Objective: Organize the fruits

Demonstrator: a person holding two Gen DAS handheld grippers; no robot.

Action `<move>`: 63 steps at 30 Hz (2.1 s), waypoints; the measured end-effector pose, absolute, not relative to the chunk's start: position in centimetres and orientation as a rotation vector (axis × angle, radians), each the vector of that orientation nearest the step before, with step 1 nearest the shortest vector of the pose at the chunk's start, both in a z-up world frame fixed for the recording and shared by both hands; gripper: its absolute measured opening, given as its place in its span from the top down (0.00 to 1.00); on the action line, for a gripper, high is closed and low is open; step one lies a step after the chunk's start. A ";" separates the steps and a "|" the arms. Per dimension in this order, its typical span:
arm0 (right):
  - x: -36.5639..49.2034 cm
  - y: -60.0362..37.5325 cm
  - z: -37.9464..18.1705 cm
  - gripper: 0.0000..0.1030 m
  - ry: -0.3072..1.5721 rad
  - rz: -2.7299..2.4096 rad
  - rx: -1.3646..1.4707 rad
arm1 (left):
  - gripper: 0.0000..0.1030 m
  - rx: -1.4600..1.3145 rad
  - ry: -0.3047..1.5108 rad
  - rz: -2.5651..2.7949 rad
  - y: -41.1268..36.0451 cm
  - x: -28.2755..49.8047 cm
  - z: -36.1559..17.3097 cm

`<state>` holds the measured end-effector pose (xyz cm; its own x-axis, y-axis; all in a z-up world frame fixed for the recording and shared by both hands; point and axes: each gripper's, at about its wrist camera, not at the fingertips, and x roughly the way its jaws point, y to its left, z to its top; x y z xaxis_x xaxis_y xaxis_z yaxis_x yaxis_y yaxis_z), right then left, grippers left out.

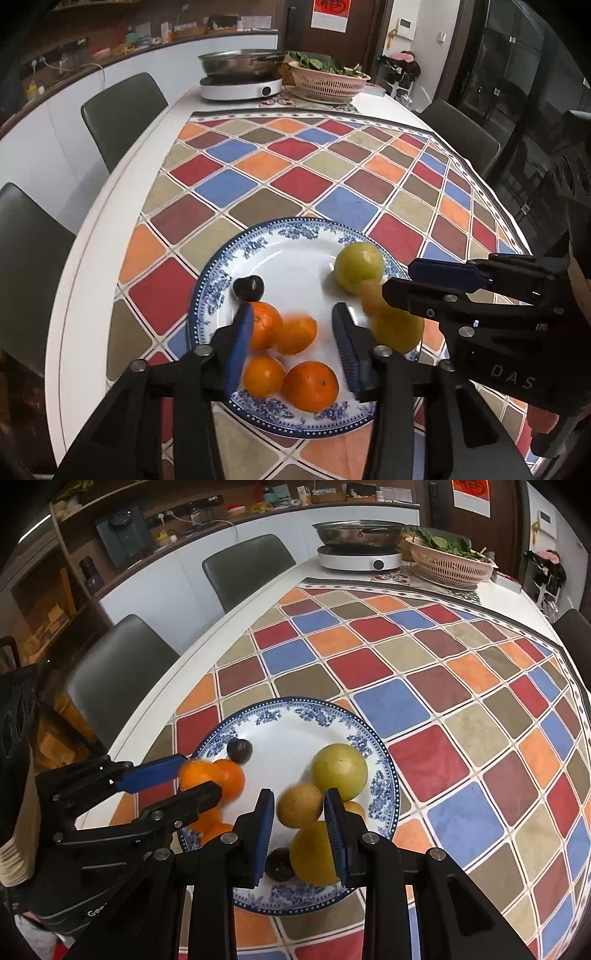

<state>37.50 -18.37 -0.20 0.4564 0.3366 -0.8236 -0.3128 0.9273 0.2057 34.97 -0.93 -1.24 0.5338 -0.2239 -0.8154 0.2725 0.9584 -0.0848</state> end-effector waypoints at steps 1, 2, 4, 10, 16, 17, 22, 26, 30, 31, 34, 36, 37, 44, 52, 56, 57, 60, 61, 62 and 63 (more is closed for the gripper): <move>37.5 -18.4 -0.2 0.71 1.020 0.397 0.026 | 0.56 0.058 0.960 -0.295 -0.9 34.9 -1.1; 37.4 -18.5 -0.1 0.71 1.016 0.395 0.029 | 0.56 0.064 0.956 -0.286 -0.9 34.8 -0.9; 37.2 -18.8 0.0 0.71 1.010 0.385 0.028 | 0.56 0.078 0.956 -0.252 -0.8 34.4 -0.6; 35.3 -19.8 1.0 0.71 0.972 0.334 0.027 | 0.55 0.112 0.905 -0.191 -0.6 31.6 0.8; 31.7 -20.5 2.8 0.68 0.890 0.282 -0.002 | 0.54 0.126 0.835 -0.163 -0.6 28.1 2.5; 30.9 -20.6 3.3 0.61 0.872 0.273 -0.006 | 0.54 0.130 0.825 -0.158 -0.6 27.5 2.7; 27.4 -21.2 4.6 0.57 0.800 0.237 -0.022 | 0.48 0.126 0.754 -0.136 -0.7 23.9 4.1; 24.9 -21.8 5.3 0.40 0.767 0.215 -0.012 | 0.45 0.108 0.704 -0.123 -0.6 21.2 4.9; 21.9 -22.2 6.0 0.28 0.711 0.161 -0.029 | 0.37 0.092 0.659 -0.091 -0.3 18.5 5.5; 21.1 -22.4 6.2 0.26 0.695 0.137 -0.033 | 0.35 0.089 0.651 -0.088 -0.2 18.0 5.6; 18.9 -22.8 6.6 0.22 0.661 0.107 -0.027 | 0.24 0.087 0.630 -0.075 -0.1 16.2 5.8; 17.4 -22.9 6.8 0.19 0.647 0.097 -0.023 | 0.17 0.093 0.616 -0.075 -0.2 15.0 5.8; 16.7 -23.0 6.8 0.19 0.640 0.095 -0.020 | 0.16 0.100 0.612 -0.073 -0.2 14.4 5.8; 12.9 -23.3 6.8 0.18 0.623 0.085 0.011 | 0.05 0.099 0.582 -0.060 -0.1 11.1 6.0; 10.2 -23.5 6.4 0.18 0.591 0.072 -0.005 | 0.03 0.098 0.576 -0.067 -0.6 9.1 5.8; 9.3 -23.9 6.0 0.18 0.573 0.058 -0.005 | 0.02 0.100 0.568 -0.067 -0.7 8.3 5.6; 9.1 -24.0 5.9 0.18 0.571 0.058 -0.005 | 0.02 0.099 0.568 -0.069 -0.8 8.1 5.5; 8.5 -24.1 5.5 0.18 0.559 0.056 -0.001 | 0.02 0.101 0.565 -0.069 -0.8 7.7 5.3; 8.2 -24.1 5.4 0.18 0.556 0.054 -0.005 | 0.02 0.100 0.565 -0.069 -0.8 7.5 5.2; 8.1 -24.0 5.4 0.18 0.555 0.054 -0.006 | 0.02 0.102 0.564 -0.070 -0.9 7.5 5.2; 8.0 -24.0 5.4 0.18 0.554 0.056 -0.006 | 0.02 0.102 0.562 -0.069 -0.9 7.5 5.2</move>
